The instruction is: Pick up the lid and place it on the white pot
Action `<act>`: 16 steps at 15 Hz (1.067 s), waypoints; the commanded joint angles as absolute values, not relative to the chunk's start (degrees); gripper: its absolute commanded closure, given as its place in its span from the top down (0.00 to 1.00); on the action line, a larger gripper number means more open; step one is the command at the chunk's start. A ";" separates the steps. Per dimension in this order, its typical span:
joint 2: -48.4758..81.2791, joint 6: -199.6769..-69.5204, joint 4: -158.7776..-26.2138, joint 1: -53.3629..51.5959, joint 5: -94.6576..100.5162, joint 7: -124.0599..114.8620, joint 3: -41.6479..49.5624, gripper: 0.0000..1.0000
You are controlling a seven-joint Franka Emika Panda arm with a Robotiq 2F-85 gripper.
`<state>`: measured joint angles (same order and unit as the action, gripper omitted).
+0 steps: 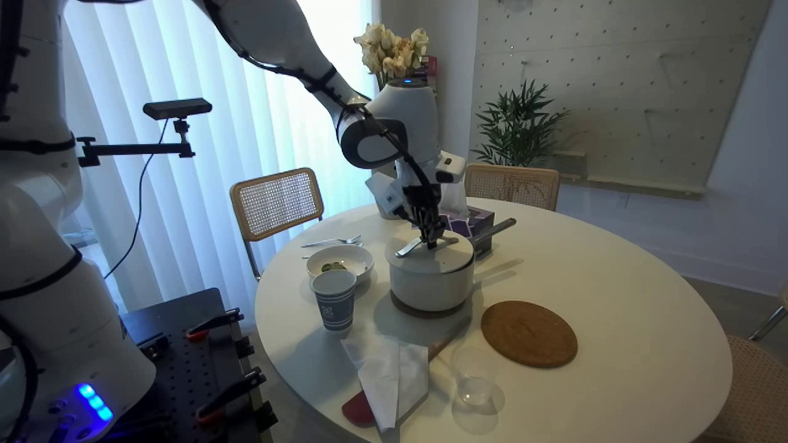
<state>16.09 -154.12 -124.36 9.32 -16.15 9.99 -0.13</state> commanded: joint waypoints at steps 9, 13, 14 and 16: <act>16.74 -155.78 -122.56 10.25 -18.24 12.07 -1.84 0.06; 17.49 -155.93 -121.84 10.51 -18.29 12.20 -1.95 0.06; 17.70 -156.08 -121.60 10.62 -18.42 12.26 -2.04 0.06; 18.23 -156.13 -120.93 10.87 -18.47 12.29 -2.10 0.06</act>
<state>17.74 -155.11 -122.78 9.61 -16.50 10.01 -0.88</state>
